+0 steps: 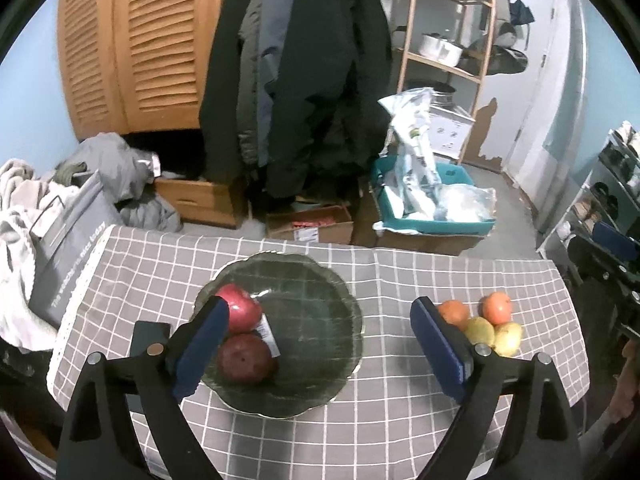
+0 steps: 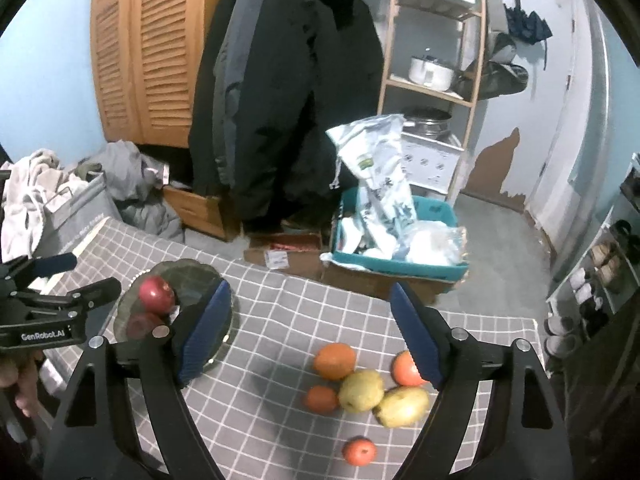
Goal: Organize fruits
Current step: 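Withdraw both tools from the bowl and move toward the remaining fruit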
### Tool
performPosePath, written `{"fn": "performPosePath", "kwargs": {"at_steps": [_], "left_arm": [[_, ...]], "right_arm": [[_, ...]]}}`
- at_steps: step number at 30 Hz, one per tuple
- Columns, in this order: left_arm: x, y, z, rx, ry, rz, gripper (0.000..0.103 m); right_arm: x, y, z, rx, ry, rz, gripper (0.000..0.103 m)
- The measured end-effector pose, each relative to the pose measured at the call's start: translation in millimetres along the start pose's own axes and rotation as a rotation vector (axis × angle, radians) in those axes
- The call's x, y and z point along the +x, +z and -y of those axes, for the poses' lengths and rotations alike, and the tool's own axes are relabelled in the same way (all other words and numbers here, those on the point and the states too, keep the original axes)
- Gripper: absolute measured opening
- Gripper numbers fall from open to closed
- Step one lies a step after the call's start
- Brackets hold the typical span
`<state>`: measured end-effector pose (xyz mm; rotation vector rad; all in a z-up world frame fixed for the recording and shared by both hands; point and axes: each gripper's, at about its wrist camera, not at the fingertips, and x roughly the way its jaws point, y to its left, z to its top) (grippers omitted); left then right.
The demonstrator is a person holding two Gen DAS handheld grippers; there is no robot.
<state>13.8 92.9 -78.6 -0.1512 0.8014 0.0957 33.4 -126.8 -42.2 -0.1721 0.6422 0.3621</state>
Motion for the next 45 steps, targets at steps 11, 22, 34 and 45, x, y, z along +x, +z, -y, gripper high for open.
{"fn": "performPosePath", "kwargs": {"at_steps": [11,22,34,45], "left_arm": [[-5,2,41,0.075,-0.038,0.016,0.102],[3,2,77,0.133,-0.066,-0.002,0.102],[38,-6,103,0.174,-0.073,-0.071,0.102],[86,-26,120,0.193,-0.074,-0.188,0.102]], "right_arm": [[-21,-19,52,0.069,-0.042,-0.005,0.085],[-25,-38,100,0.135,-0.09,-0.033,0.085],[5,-66,123,0.158,-0.107,-0.141,0.086],[60,-105,139,0.204,-0.085,-0.32,0.086]]}}
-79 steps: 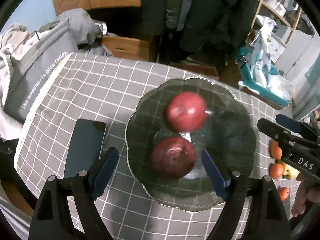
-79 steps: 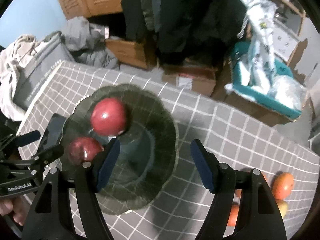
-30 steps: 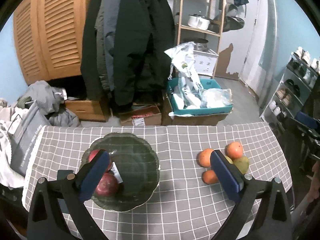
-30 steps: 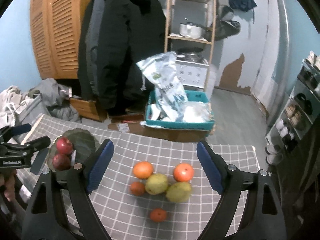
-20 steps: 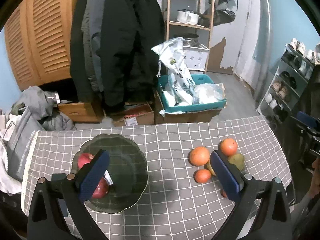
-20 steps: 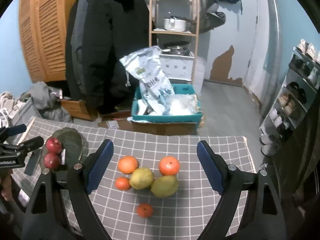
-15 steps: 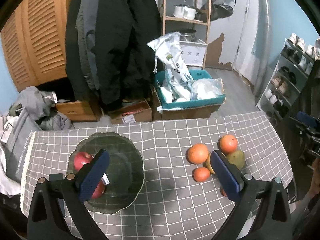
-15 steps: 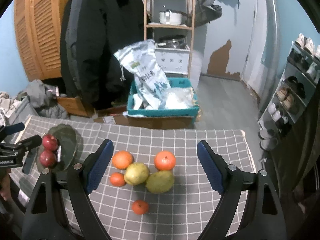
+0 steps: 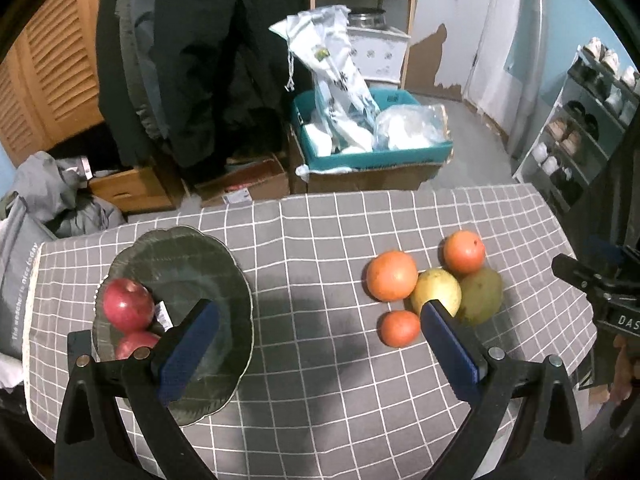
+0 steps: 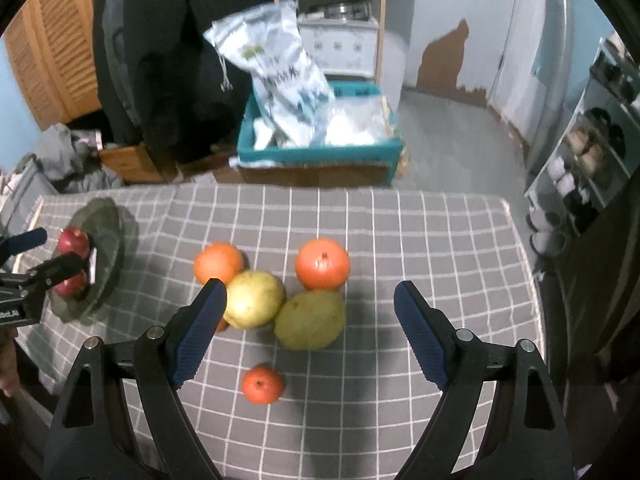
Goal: Organize fruits
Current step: 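Withdraw both tools from the bowl and move toward the remaining fruit, then move the right tool to the green pear while the left tool approaches the tangerine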
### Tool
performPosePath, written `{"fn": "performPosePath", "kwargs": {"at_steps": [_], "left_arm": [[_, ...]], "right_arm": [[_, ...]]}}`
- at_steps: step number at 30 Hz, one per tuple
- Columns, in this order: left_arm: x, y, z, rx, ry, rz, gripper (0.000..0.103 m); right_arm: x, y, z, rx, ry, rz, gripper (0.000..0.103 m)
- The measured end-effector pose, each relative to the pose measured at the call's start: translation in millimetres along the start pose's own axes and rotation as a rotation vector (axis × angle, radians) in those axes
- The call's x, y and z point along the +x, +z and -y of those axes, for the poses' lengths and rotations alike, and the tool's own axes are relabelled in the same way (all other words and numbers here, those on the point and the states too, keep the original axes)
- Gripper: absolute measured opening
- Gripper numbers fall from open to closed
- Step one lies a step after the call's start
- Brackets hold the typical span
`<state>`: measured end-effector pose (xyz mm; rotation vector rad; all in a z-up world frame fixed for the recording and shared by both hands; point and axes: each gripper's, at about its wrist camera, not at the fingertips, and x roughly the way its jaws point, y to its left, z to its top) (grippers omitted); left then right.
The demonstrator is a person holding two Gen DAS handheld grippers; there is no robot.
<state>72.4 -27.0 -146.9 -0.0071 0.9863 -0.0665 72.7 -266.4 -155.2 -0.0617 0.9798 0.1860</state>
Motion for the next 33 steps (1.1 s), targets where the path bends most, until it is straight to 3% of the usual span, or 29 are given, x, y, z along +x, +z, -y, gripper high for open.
{"fn": "performPosePath", "kwargs": {"at_steps": [19,33], "left_arm": [[75,-18,31,0.079,0.002,-0.126,0.102],[112,-33,43,0.112,-0.014,-0.21,0.102]], "right_arm": [[95,-28,-4,-0.046,0.013,-0.254,0.086],[144,-33,-1,-0.029,0.044,-0.326,0.086]]}}
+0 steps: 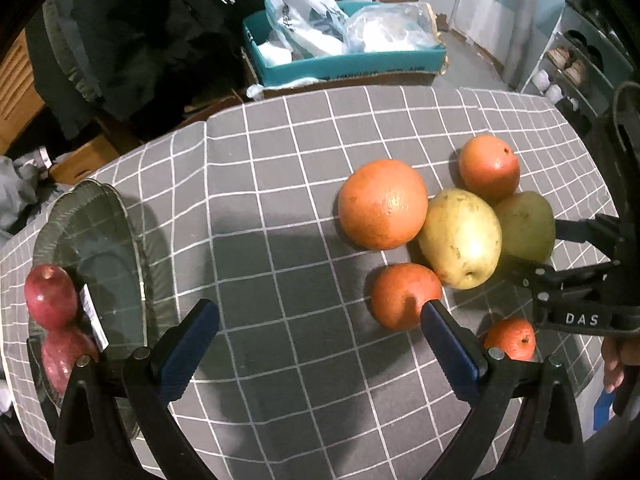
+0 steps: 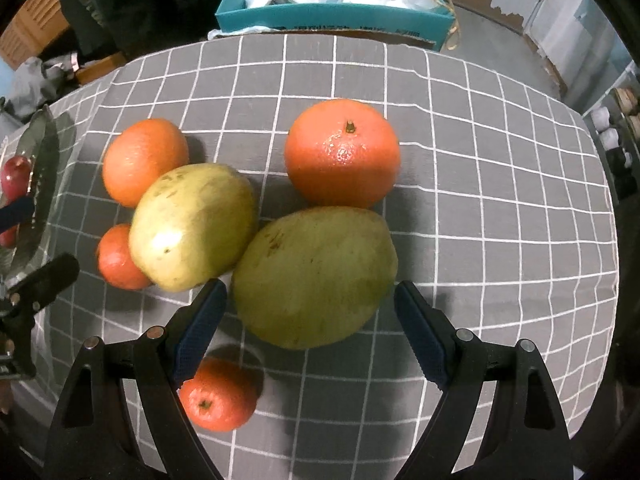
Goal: Organize fruits
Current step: 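Move the right tool to the green pear while the left tool approaches the tangerine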
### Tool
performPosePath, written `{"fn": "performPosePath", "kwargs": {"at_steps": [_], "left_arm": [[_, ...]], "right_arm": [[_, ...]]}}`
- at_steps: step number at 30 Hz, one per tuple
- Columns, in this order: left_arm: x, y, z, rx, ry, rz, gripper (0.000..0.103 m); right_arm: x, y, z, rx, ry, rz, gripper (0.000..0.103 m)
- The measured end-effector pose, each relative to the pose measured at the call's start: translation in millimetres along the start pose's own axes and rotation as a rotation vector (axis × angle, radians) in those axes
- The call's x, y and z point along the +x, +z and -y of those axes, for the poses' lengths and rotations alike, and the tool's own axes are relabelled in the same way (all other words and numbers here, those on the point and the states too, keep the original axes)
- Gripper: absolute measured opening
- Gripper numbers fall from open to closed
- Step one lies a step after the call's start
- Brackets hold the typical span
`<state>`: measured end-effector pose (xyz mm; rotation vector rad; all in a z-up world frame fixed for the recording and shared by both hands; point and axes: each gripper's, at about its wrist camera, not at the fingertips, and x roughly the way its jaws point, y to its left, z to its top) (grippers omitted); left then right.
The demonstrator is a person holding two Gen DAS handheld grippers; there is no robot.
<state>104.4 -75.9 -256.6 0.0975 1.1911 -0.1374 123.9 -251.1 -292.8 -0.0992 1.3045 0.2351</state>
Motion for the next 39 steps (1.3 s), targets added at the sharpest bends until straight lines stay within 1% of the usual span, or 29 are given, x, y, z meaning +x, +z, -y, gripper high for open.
{"fn": "performPosePath", "kwargs": {"at_steps": [5,12,14,18,20,26,28,32,33,35,36,38,39], "left_arm": [[9,0,6,0.011,-0.014,-0.021,0.102],[19,2,22,0.051,-0.037,-0.043,0.102],[24,2,27,0.064,-0.039,-0.051,0.102],[34,2,34,0.076,-0.05,-0.072,0.102],[38,3,36,0.076,-0.055,-0.081,0.102],[47,5,42,0.076,-0.077,-0.095,0.101],[49,5,44,0.078,-0.099,-0.102,0.101],[48,5,47,0.087,-0.104,-0.091,0.099],[48,6,48,0.087,-0.105,-0.089,0.097],[46,6,48,0.093,-0.117,-0.086,0.088],[44,4,49,0.095,-0.12,-0.087,0.086],[42,1,52,0.104,-0.14,-0.092,0.075],[41,-1,54,0.109,-0.147,-0.095,0.07]], "right_arm": [[4,2,8,0.008,0.046,-0.005,0.087],[5,5,6,-0.043,0.051,-0.013,0.087],[10,5,4,-0.047,0.076,-0.023,0.08],[11,5,3,-0.046,0.082,-0.013,0.08],[10,2,6,-0.026,0.093,-0.004,0.08],[7,-12,9,-0.016,0.046,0.017,0.08],[6,-14,11,-0.007,0.052,0.018,0.08],[7,-14,12,-0.011,0.06,0.007,0.081],[8,-14,13,-0.008,0.064,0.003,0.08],[11,-12,14,-0.007,0.074,-0.01,0.08],[14,-12,14,-0.01,0.073,-0.023,0.08],[19,-10,15,-0.01,0.069,-0.024,0.08],[20,-10,15,-0.011,0.072,-0.022,0.077]]}}
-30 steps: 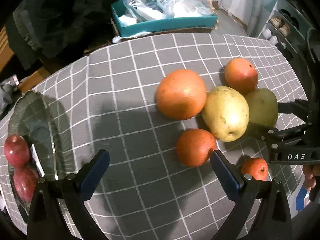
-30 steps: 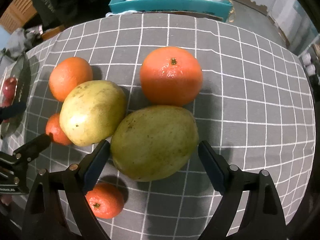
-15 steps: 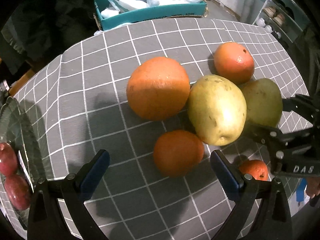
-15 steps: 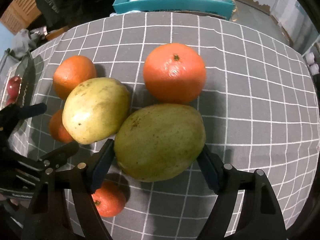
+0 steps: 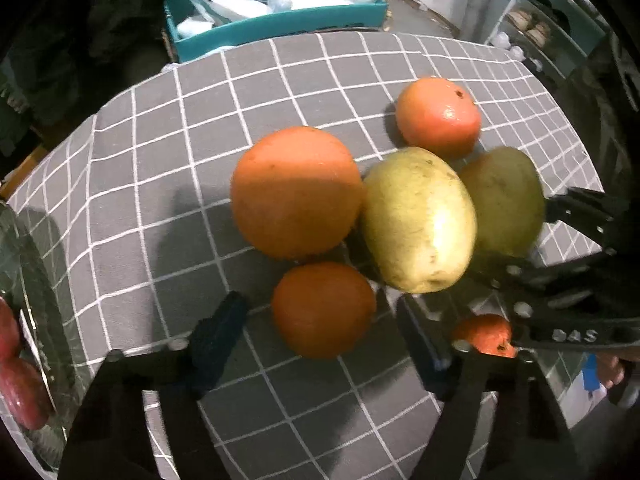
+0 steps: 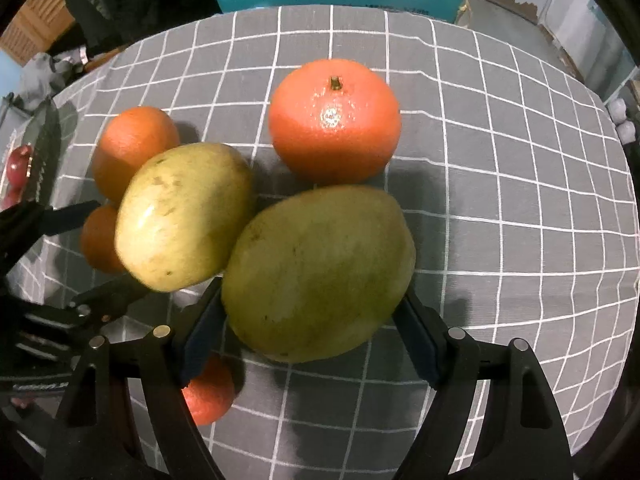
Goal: Organize fruits
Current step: 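Move the right tool to the green pear while the left tool approaches the tangerine, then close the right gripper on the green pear while the left gripper grasps the orange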
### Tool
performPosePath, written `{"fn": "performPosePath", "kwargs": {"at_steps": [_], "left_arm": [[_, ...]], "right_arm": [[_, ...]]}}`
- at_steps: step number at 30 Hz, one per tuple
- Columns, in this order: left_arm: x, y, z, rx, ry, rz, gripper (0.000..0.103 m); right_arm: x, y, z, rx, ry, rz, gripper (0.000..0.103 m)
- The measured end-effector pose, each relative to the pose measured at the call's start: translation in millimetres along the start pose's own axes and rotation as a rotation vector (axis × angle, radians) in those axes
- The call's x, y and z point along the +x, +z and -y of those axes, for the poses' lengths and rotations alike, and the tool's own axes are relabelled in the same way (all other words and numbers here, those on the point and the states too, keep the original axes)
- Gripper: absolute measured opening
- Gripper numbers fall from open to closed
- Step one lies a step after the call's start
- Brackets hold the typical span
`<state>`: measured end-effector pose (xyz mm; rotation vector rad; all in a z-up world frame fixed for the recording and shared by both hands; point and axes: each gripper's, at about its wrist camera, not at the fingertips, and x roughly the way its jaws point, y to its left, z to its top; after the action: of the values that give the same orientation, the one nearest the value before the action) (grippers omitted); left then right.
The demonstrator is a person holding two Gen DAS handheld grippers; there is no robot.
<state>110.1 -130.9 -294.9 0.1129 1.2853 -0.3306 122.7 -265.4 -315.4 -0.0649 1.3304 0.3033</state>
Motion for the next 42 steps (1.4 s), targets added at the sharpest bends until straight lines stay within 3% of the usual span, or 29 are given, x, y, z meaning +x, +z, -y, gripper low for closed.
{"fn": "performPosePath", "kwargs": {"at_steps": [2,18,29,31,42], "left_arm": [[0,-1,4,0.021,0.025,0.003,0.047],[-26,-3,-13,-0.029,0.019,0.057,0.047],[-37,-7,-19,-0.052,0.017,0.078,0.047],[-38,-7,-21,-0.062,0.015,0.078,0.047],[-35,-8,-20,-0.065,0.009,0.07,0.047]], "right_arm": [[-1,0,-1,-0.004,0.012,0.006,0.072],[-22,-22,-1,-0.012,-0.029,0.108,0.069],[-41,-33,27,0.126,0.067,0.061,0.068],[-46,-34,33,0.154,0.083,0.068,0.075],[-31,-27,43,0.189,0.047,0.055,0.079]]}}
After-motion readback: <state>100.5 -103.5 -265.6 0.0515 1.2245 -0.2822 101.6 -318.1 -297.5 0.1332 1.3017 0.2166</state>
